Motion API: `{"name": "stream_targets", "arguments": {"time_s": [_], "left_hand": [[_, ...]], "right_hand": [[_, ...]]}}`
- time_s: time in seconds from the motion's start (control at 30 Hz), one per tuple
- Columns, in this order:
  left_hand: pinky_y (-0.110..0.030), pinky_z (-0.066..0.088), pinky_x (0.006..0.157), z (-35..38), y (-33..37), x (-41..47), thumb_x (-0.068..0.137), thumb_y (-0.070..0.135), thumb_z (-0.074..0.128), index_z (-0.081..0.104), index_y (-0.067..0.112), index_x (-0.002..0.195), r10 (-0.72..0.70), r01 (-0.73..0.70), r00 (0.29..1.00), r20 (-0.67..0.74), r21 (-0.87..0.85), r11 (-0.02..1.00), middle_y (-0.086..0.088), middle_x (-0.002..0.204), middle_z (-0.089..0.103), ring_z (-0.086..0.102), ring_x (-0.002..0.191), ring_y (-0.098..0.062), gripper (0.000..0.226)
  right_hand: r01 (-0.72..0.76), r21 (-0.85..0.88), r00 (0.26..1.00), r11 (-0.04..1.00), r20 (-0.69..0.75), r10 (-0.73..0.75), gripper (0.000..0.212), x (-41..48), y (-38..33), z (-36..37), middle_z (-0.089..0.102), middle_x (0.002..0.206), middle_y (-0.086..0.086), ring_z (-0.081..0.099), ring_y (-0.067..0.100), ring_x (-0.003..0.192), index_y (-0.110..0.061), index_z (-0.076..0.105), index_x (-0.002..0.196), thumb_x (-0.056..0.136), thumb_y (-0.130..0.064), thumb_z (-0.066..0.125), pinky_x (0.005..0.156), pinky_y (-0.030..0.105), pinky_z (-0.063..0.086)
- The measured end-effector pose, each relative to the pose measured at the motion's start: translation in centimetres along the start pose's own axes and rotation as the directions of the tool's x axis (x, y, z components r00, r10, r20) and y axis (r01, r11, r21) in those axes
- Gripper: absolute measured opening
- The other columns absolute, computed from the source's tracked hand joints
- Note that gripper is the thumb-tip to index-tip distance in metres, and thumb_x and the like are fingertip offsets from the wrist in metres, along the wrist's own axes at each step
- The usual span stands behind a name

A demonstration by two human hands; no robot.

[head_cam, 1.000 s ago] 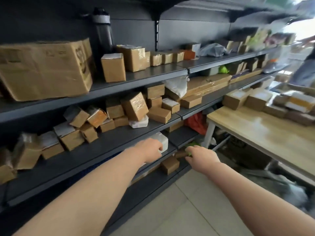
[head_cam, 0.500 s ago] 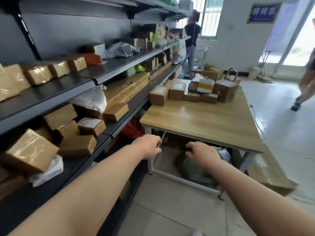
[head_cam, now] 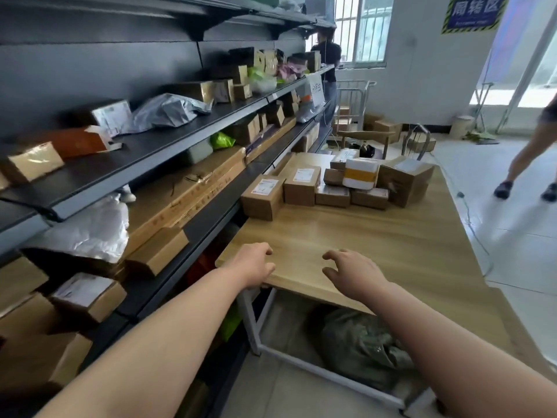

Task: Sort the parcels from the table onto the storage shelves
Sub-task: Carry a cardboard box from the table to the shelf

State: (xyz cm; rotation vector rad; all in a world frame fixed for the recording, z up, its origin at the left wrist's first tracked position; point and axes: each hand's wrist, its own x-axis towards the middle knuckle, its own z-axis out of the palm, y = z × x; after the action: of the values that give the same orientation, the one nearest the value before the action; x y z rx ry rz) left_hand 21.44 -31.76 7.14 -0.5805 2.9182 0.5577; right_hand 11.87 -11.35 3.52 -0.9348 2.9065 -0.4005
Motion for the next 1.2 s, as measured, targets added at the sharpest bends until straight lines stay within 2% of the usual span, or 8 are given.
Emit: {"name": "stream_targets", "arguments": {"time_s": [0.1, 0.27, 0.47, 0.7, 0.9, 1.03, 1.13, 1.2], "left_hand": [[-0.028, 0.041, 0.084, 0.3, -0.2, 3.2, 0.095, 0.035, 0.058, 0.050, 0.025, 0.136, -0.063, 0.063, 0.998, -0.017, -0.046, 0.997, -0.002, 0.137, 0.053, 0.053, 0.120, -0.021, 0.044], [-0.028, 0.040, 0.081, -0.2, -2.5, 8.7, 0.094, 0.037, 0.058, 0.049, 0.027, 0.136, -0.117, 0.118, 0.993, 0.006, -0.017, 0.993, -0.001, 0.136, 0.054, 0.053, 0.119, -0.021, 0.043], [-0.039, 0.047, 0.098, -2.0, -6.0, 18.9, 0.094, 0.037, 0.058, 0.048, 0.026, 0.137, -0.140, 0.140, 0.990, 0.007, -0.021, 0.990, -0.002, 0.138, 0.052, 0.053, 0.121, -0.022, 0.045], [-0.035, 0.042, 0.095, -4.0, -9.1, 32.3, 0.095, 0.032, 0.057, 0.044, 0.024, 0.142, -0.083, 0.086, 0.995, 0.057, -0.057, 0.995, -0.002, 0.142, 0.049, 0.049, 0.127, -0.022, 0.049], [-0.032, 0.044, 0.078, -3.8, -11.3, 40.4, 0.094, 0.029, 0.057, 0.044, 0.025, 0.137, -0.053, 0.055, 0.998, 0.036, -0.059, 0.997, 0.000, 0.136, 0.049, 0.050, 0.116, -0.021, 0.046], [-0.035, 0.050, 0.085, -2.9, -13.0, 43.6, 0.093, 0.024, 0.058, 0.042, 0.025, 0.138, -0.082, 0.083, 0.996, 0.035, -0.055, 0.995, 0.000, 0.136, 0.043, 0.047, 0.118, -0.021, 0.048], [-0.035, 0.045, 0.085, -2.7, -13.9, 45.9, 0.094, 0.022, 0.056, 0.042, 0.025, 0.137, -0.098, 0.099, 0.994, 0.040, -0.035, 0.994, -0.004, 0.140, 0.039, 0.045, 0.121, -0.025, 0.046], [-0.035, 0.043, 0.084, -2.5, -14.2, 47.0, 0.095, 0.021, 0.054, 0.040, 0.026, 0.138, -0.087, 0.088, 0.995, 0.054, -0.012, 0.996, -0.005, 0.141, 0.039, 0.045, 0.122, -0.026, 0.046]], "right_hand": [[0.010, 0.039, 1.000, 0.999, 0.021, -0.010, 0.038, 3.7, 1.1, 0.3, 0.055, 0.131, -0.003, 0.052, 0.023, 0.119, -0.032, 0.050, 0.132, 0.096, -0.042, 0.047, 0.089, 0.037, 0.043], [0.027, 0.095, 0.997, 0.995, 0.076, -0.035, 0.038, 9.7, 0.8, 2.0, 0.055, 0.131, -0.003, 0.053, 0.022, 0.118, -0.031, 0.049, 0.133, 0.097, -0.042, 0.047, 0.085, 0.035, 0.044], [-0.002, 0.072, 0.995, 0.997, 0.099, -0.005, 0.038, 18.3, 0.7, 3.8, 0.053, 0.133, -0.003, 0.052, 0.022, 0.119, -0.030, 0.049, 0.133, 0.097, -0.041, 0.046, 0.085, 0.035, 0.044], [-0.062, 0.010, 0.990, 0.998, 0.129, 0.060, 0.038, 31.4, -1.2, 4.7, 0.053, 0.134, -0.003, 0.051, 0.021, 0.121, -0.030, 0.051, 0.132, 0.096, -0.041, 0.047, 0.089, 0.036, 0.045], [-0.080, 0.054, 0.976, 0.995, 0.209, 0.067, 0.040, 39.0, -3.3, 7.8, 0.052, 0.134, -0.001, 0.051, 0.022, 0.122, -0.027, 0.050, 0.133, 0.095, -0.040, 0.049, 0.090, 0.036, 0.046], [-0.071, 0.078, 0.966, 0.994, 0.256, 0.049, 0.048, 42.6, -4.6, 9.9, 0.036, 0.149, 0.005, 0.046, 0.028, 0.127, -0.025, 0.039, 0.141, 0.096, -0.035, 0.048, 0.094, 0.041, 0.047], [-0.087, 0.116, 0.969, 0.989, 0.242, 0.057, 0.053, 44.9, -5.1, 11.0, 0.017, 0.159, 0.008, 0.038, 0.032, 0.135, -0.029, 0.031, 0.147, 0.096, -0.033, 0.045, 0.100, 0.045, 0.043], [-0.110, 0.133, 0.964, 0.985, 0.255, 0.073, 0.051, 45.9, -5.2, 11.7, 0.014, 0.160, 0.010, 0.037, 0.032, 0.136, -0.031, 0.032, 0.147, 0.097, -0.035, 0.042, 0.100, 0.045, 0.044]]}}
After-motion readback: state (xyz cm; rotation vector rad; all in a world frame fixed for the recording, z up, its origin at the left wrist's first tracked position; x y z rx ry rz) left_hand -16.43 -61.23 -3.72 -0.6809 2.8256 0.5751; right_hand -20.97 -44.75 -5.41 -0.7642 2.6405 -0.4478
